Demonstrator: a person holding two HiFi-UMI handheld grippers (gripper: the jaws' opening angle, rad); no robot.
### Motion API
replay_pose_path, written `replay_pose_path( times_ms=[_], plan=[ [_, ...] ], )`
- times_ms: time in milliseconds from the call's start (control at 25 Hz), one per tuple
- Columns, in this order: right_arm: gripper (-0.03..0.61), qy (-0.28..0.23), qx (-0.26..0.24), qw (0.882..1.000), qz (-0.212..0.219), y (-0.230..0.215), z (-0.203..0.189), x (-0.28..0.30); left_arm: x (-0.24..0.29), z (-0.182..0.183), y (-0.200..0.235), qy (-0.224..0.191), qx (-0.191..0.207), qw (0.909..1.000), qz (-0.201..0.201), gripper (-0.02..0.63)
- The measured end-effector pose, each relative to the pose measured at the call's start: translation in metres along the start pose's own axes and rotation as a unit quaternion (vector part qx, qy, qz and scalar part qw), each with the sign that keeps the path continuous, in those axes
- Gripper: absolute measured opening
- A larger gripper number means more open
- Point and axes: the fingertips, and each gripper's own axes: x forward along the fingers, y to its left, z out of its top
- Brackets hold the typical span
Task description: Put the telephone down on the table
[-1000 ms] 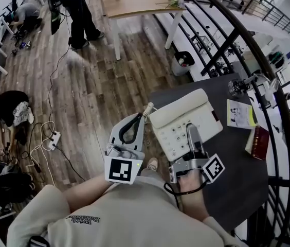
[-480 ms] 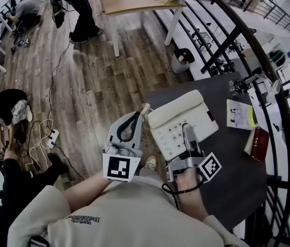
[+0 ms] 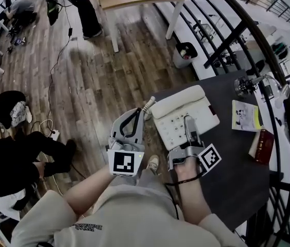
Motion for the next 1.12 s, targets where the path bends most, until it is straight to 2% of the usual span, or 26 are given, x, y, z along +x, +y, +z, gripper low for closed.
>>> replay_pose_path(
  times_ms=[160,320,520,680,920,1120],
  plan=[
    [0.195,-0.021,-0.003,1.000,-0.018,-0.030,0.012,0.031,0.033,-0.040,0.004,0.021,-0.017,0.9996,0.003,0.005],
    [0.196,-0.053,-0.009,0.998,-0.015,-0.058,0.022,0.058,0.063,-0.069,0.001,0.007,-0.018,0.9997,-0.018,0.005],
    [0.196,-0.082,0.002,0.997,-0.011,-0.095,0.027,0.075,0.086,-0.117,0.006,0.050,-0.032,0.9982,-0.009,0.005],
    [0.195,-0.087,-0.012,0.996,-0.012,-0.123,0.033,0.087,0.103,-0.150,0.008,0.071,-0.030,0.9970,-0.010,0.005],
    [0.195,-0.083,-0.018,0.996,-0.036,-0.160,0.032,0.096,0.121,-0.204,-0.008,0.124,-0.017,0.9914,-0.037,0.005],
    [0.196,-0.083,-0.026,0.994,-0.065,-0.182,0.031,0.097,0.127,-0.227,-0.018,0.152,-0.021,0.9872,-0.044,0.005]
  ],
)
